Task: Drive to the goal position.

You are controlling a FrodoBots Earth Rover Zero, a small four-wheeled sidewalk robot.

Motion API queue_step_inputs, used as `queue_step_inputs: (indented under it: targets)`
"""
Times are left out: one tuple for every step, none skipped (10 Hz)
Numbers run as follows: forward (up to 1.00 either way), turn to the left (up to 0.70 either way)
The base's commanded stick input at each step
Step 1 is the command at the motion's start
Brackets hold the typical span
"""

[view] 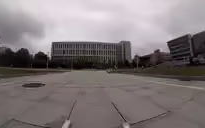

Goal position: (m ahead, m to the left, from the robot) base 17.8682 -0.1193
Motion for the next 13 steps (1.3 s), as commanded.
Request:
queue_step_inputs:
  targets:
    - [1.0,0.24]
    - [1.0,0.17]
    - [1.0,0.0]
    - [1.0,0.0]
    - [1.0,0.0]
    - [1.0,0.0]
    - [1.0,0.0]
    - [1.0,0.0]
    - [1.0,0.0]
    - [1.0,0.0]
    - [1.0,0.0]
    - [1.0,0.0]
    - [1.0,0.0]
